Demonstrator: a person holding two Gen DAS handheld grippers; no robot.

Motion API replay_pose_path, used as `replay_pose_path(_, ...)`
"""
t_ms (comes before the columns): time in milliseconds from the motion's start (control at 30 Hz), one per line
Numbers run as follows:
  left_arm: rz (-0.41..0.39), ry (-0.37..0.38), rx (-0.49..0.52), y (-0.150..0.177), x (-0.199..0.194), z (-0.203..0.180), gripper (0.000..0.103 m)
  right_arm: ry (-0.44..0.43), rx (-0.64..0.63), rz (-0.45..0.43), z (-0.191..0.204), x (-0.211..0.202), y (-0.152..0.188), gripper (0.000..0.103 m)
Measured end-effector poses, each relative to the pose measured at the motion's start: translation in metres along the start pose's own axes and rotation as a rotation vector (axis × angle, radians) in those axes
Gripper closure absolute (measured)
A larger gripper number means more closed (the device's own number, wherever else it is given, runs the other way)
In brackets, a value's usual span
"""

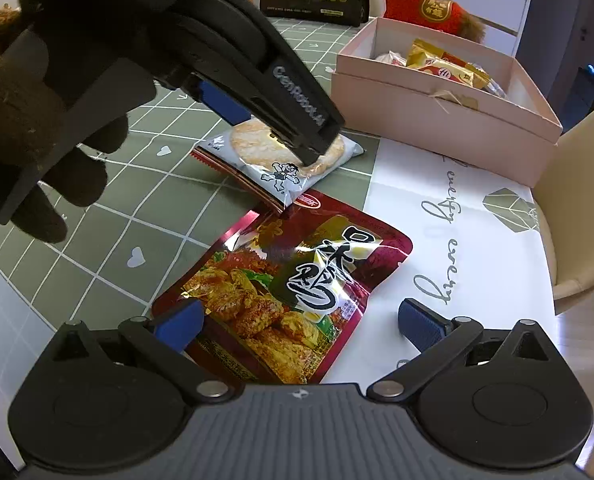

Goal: Organize snacks
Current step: 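Hold the rice cracker packet with the left gripper while the right positions over the red packet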

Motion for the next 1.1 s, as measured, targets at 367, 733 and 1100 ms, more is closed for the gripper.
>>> replay_pose_path(367,0.004,0.126,-0.036,-0.002,0.008,-0.006,0.029,0.011,0.004,-0.006,0.001,0.001,-0.002,0.0)
replay_pose_path(733,-0.006,0.11,0.097,-0.002,-0.004,-0.021,0.034,0.012,0.007,-0.033,0.004,0.001,0.0,0.0)
replay_pose_path(1100,0.018,0.066,0.051,-0.006,0.01,-0.017,0.022,0.009,0.007,-0.044,0.004,0.0,0.001,0.0)
Point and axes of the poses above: each gripper's, at about its wrist camera, not at the fingertips, and x roughly the way its jaws point, z to its left, y to its underside, the point moved 10 cm from there along x, roughly the way its jaws point, and after that the axes turned 7 degrees about x, right-handed, at the moved point
